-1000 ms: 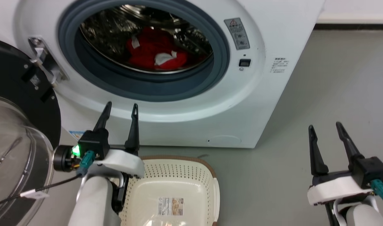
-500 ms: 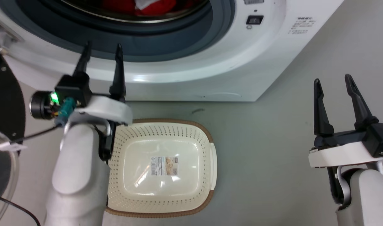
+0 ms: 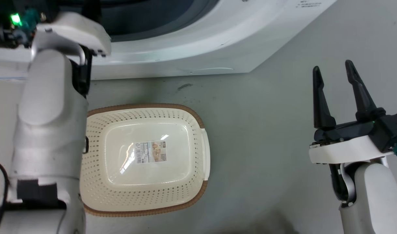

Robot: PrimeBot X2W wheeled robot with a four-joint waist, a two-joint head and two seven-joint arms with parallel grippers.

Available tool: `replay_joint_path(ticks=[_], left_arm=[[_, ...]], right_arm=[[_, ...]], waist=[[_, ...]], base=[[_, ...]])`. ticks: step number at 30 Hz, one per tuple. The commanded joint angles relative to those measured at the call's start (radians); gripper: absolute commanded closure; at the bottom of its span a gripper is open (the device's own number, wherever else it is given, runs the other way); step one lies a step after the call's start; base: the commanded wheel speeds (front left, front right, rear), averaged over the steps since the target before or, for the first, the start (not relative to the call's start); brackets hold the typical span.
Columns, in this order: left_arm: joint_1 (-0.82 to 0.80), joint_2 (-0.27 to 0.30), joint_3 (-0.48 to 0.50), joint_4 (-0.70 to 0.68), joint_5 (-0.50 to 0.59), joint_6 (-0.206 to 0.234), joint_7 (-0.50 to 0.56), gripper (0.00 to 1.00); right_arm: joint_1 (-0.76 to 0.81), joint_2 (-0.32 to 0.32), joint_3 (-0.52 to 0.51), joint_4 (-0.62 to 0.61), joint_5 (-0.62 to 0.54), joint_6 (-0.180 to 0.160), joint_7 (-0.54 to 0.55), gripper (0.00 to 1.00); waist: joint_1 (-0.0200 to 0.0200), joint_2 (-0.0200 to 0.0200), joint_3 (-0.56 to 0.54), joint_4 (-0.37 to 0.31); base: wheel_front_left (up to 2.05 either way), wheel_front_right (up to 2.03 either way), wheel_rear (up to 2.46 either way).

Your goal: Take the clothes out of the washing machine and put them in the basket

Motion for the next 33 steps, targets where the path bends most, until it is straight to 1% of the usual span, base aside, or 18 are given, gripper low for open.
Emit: replay_joint_path(ticks=[1,4,9,15,18,19,23,30,33], left_arm=[[-0.043,0.013,0.001,0.041,0.002,-0.002,-0.001,0.00],[-0.140,0.033,0.003,0.143,-0.003,-0.004,0.021,0.00],[-0.279,0.073,0.002,0.275,-0.005,-0.006,0.091,0.00],[-0.420,0.143,0.002,0.397,-0.012,-0.016,0.220,0.00],[-0.459,0.174,-0.003,0.445,-0.011,-0.017,0.288,0.00],[-0.529,0.215,-0.016,0.498,-0.005,-0.015,0.408,0.00],[-0.593,0.248,-0.038,0.518,0.015,-0.007,0.506,0.00],[-0.675,0.285,-0.067,0.548,0.033,0.003,0.696,0.00],[-0.686,0.293,-0.077,0.557,0.036,0.009,0.764,0.00]], right_arm=[[-0.017,0.000,0.011,0.001,0.012,-0.001,-0.004,0.00],[-0.027,0.000,0.034,0.005,0.028,-0.001,-0.004,0.00],[-0.038,0.000,0.065,0.014,0.067,-0.001,-0.004,0.00],[-0.054,0.000,0.103,0.020,0.108,-0.001,-0.004,0.00],[-0.053,0.000,0.120,0.027,0.130,-0.001,-0.004,0.00],[-0.052,0.000,0.144,0.030,0.163,-0.001,-0.004,0.00],[-0.058,0.000,0.173,0.027,0.188,-0.001,-0.004,0.00],[-0.065,0.000,0.216,0.022,0.223,-0.001,-0.004,0.00],[-0.060,0.000,0.228,0.022,0.232,-0.001,-0.004,0.00]], waist=[[-0.0001,0.0000,0.022,-0.024],[-0.0001,0.0000,0.038,-0.047],[-0.0001,0.0000,0.067,-0.092],[-0.0001,0.0000,0.104,-0.155],[-0.0001,0.0000,0.113,-0.187],[-0.0001,0.0000,0.138,-0.228],[-0.0001,0.0000,0.162,-0.255],[-0.0001,0.0000,0.207,-0.292],[-0.0001,0.0000,0.218,-0.301]], base=[[0.00,0.00,0.00],[0.00,0.00,0.00],[0.00,0.00,0.00],[0.00,0.00,0.00],[0.00,0.00,0.00],[0.00,0.00,0.00],[0.00,0.00,0.00],[0.00,0.00,0.00],[0.00,0.00,0.00]])
